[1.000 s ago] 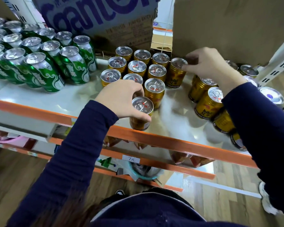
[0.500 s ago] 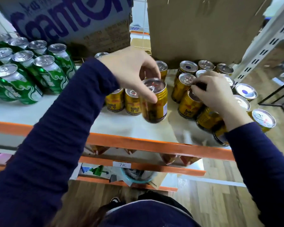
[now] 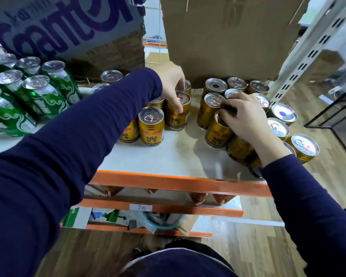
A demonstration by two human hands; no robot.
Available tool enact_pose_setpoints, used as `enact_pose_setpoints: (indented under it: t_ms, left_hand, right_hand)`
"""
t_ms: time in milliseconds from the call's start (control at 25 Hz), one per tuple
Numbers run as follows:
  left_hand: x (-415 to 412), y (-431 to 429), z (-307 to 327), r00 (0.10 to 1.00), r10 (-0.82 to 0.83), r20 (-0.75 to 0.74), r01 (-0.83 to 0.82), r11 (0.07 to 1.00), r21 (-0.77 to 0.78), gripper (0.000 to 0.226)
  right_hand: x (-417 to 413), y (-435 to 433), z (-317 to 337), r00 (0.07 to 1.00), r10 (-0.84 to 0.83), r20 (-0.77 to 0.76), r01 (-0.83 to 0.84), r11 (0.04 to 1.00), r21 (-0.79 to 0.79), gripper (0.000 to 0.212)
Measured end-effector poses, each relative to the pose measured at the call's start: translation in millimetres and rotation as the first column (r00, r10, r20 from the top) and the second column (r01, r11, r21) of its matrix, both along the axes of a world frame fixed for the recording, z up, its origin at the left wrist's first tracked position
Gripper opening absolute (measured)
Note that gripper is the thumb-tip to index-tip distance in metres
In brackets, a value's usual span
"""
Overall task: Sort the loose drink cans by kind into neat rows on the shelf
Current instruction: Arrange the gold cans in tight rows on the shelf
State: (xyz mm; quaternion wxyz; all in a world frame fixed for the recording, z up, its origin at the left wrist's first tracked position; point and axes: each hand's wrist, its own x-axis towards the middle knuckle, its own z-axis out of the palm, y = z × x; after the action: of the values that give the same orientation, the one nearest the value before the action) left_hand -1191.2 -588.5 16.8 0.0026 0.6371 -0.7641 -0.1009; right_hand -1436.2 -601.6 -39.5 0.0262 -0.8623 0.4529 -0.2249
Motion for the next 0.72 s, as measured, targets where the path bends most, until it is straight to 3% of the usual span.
enact_pose_setpoints:
  t_ms: [360,560,720]
  left_hand:
    - [2,-1,-9,1.000,-0.001,0.013,0.001,1.000,-0.002,0.076]
    - [-2,6,-4,0.987,-0.024,0.162,0.030,0.999,-0.038,0.077]
    - [-25,18,-8,0.992,-0.118,-0.054,0.106,0.978,-0.180,0.049]
  right_hand:
    - [1,0,-2,1.000,-0.021,0.005,0.021,0.999,0.028,0.034]
    - [-5,2,6,0.998,0.028,0.051,-0.033,0.995,0.097,0.036]
    - [-38,16,22,0.978,-0.043,0.205,0.031,0.998,0.062,0.027]
